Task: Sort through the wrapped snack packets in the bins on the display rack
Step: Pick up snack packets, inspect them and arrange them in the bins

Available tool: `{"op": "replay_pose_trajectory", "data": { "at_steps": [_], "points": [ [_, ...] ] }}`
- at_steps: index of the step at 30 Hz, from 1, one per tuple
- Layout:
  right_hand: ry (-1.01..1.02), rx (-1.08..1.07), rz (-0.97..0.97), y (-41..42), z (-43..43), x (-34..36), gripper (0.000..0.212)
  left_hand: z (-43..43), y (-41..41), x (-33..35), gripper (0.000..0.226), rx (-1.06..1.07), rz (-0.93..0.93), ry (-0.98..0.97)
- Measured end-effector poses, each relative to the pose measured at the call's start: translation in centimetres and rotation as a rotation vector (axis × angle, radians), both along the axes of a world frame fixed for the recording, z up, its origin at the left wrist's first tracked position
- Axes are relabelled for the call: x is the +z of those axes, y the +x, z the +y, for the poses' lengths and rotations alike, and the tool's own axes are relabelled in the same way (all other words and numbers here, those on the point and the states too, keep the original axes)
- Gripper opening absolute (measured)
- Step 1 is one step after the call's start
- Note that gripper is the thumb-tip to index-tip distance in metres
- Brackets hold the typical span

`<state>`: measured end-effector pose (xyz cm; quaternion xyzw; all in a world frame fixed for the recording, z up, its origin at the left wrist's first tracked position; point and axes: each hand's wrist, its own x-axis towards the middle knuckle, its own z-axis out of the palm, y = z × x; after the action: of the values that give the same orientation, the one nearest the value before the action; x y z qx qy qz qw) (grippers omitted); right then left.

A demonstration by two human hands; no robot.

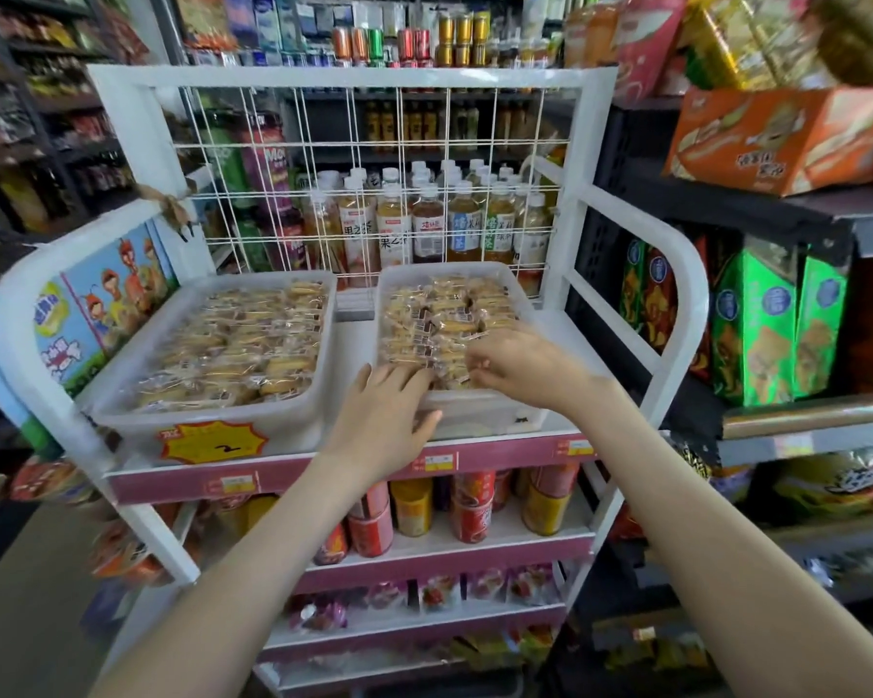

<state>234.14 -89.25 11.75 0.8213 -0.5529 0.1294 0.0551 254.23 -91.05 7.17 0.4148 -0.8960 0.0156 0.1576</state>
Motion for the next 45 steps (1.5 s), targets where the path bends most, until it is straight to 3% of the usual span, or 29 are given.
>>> {"op": "replay_pose_trajectory", "data": {
  "at_steps": [10,16,19,24,26,30,32,34,36,39,45],
  "points": [
    [-0.301,0.078,-0.141,-1.1,1.4,-1.9,0.005,0.2,-0.3,-0.2,0.052,0.012,0.052,-0.018],
    [-0.29,0.026,-0.249,-1.6,2.2,-3.5,0.007,0.4,-0.4,0.3,0.054,0.03,0.055,0.013],
    [-0.255,-0.054,-0.456,-1.2,2.6,-3.3,0.008,0.4,-0.2,0.5,0.056,0.026,0.017,0.031],
    [-0.375,-0.25,-0.898,-1.5,3.1,1.2,0.006,0.7,-0.4,1.0,0.063,0.062,-0.021,0.12],
    [-0.368,-0.296,-0.962,-1.6,3.7,2.5,0.007,1.4,-0.7,1.3,0.067,0.073,0.122,0.157],
    [-0.273,-0.313,-1.049,0.1,5.3,1.9,0.005,3.8,-1.5,2.3,0.062,0.031,0.635,0.314],
    [-0.223,-0.315,-1.105,1.4,5.8,0.8,0.003,4.9,-1.4,2.7,0.048,0.045,0.77,0.361],
    [-0.171,-0.281,-1.206,2.4,6.1,-0.1,0.008,5.5,-1.0,2.9,0.022,0.083,0.879,0.407],
    [-0.124,-0.214,-1.288,3.3,6.2,-1.1,0.014,5.8,-0.4,2.9,0.01,0.095,0.989,0.473],
    [-0.074,-0.163,-1.293,4.3,6.4,-2.3,0.015,6.3,0.6,2.9,0.017,0.107,1.123,0.555],
    [-0.098,-0.159,-1.36,5.0,6.7,-3.0,0.018,6.8,2.5,2.9,0.013,0.168,1.161,0.659]
  ]
}}
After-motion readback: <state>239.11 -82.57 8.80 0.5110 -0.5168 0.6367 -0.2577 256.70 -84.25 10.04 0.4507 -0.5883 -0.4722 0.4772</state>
